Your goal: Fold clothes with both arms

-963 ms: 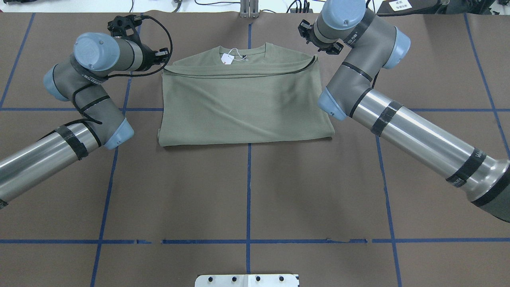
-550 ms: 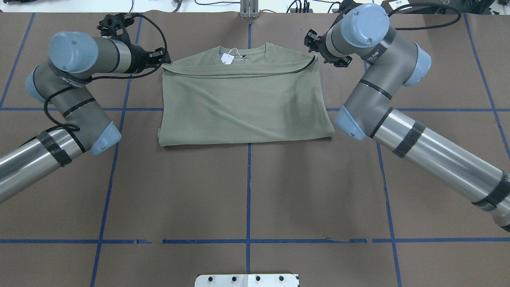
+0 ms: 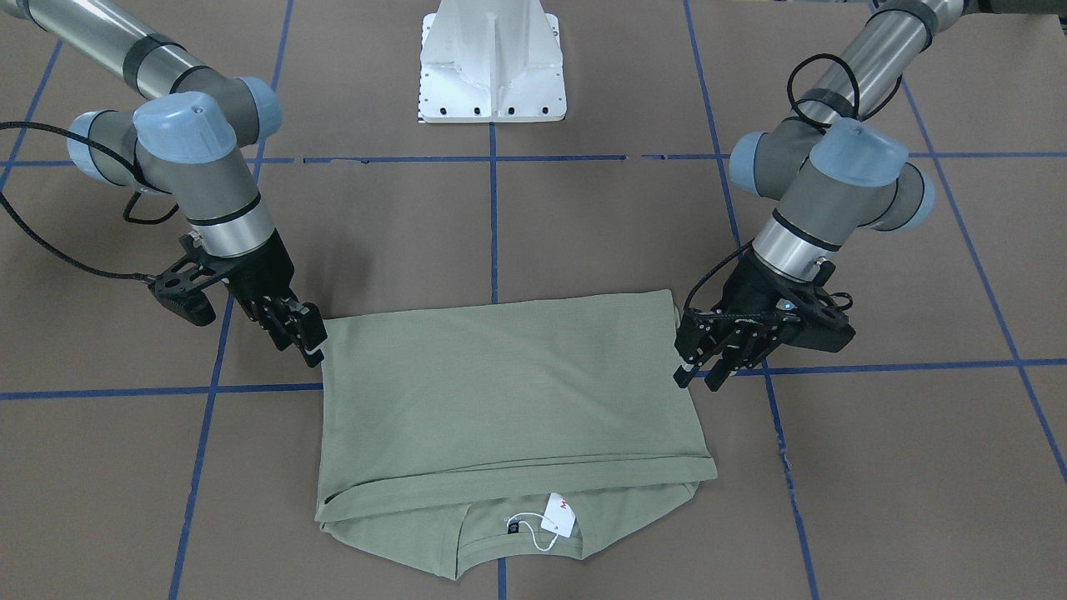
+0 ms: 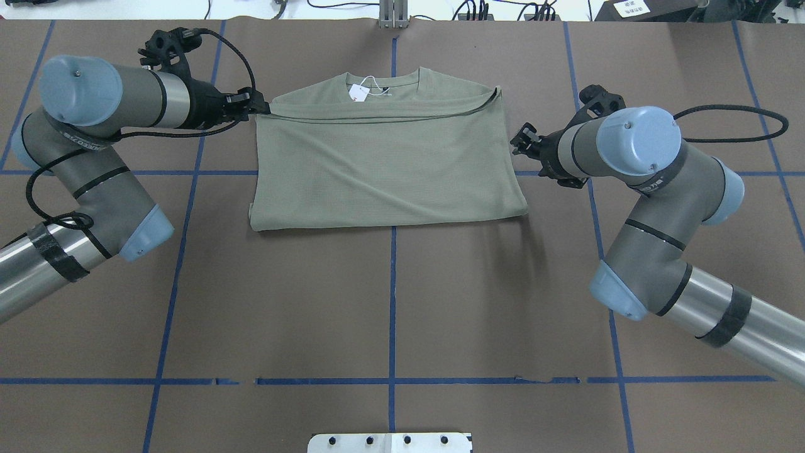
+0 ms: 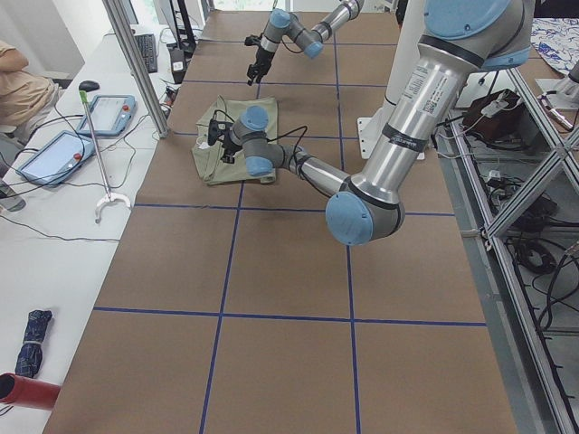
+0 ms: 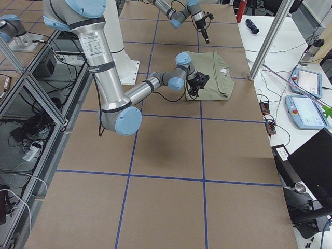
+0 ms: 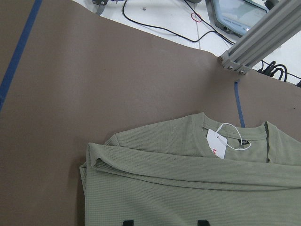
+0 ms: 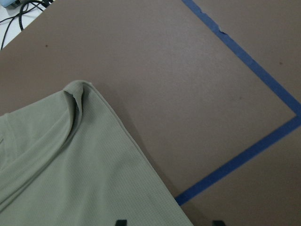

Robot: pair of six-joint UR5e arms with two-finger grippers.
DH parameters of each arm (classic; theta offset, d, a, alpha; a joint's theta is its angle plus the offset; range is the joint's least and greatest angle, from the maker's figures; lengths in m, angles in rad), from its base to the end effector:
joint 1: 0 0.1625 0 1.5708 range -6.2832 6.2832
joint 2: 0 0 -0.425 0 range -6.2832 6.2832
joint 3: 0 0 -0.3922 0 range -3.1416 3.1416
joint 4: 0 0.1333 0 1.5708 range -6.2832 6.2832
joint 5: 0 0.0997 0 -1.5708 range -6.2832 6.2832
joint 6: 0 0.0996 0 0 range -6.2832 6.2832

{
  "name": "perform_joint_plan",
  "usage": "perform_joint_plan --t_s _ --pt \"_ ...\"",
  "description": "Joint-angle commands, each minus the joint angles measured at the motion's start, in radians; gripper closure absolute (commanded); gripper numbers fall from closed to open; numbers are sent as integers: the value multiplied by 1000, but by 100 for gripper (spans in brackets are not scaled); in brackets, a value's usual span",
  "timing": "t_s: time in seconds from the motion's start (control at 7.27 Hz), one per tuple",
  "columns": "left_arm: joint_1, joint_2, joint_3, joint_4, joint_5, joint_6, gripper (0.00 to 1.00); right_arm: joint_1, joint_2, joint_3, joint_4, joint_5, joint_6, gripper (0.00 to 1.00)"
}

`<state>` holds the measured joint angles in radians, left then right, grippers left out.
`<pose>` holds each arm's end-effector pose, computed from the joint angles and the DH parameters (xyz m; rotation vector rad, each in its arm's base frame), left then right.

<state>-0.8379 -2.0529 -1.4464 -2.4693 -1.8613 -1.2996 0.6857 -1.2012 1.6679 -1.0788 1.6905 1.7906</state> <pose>0.3811 -0.5800 0.3365 0.4444 1.1958 -0.3058 -0.4200 -0.5005 0.3576 0.1168 -0.9840 0.7754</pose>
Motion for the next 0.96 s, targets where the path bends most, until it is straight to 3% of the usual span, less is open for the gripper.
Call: perform_joint_plan --t_s 0.0,0.55,0.69,0.83 --pt "0 5 -3 0 -7 3 45 -92 -17 0 -1 -87 59 32" --pt "-1 8 -5 1 -7 3 45 -101 -29 -17 -1 -88 59 35" --pt "-1 8 -5 0 -7 3 45 -103 -32 -11 -1 -86 59 45" --pt "-3 8 -5 1 -7 2 45 -103 -35 -13 -1 -83 59 63"
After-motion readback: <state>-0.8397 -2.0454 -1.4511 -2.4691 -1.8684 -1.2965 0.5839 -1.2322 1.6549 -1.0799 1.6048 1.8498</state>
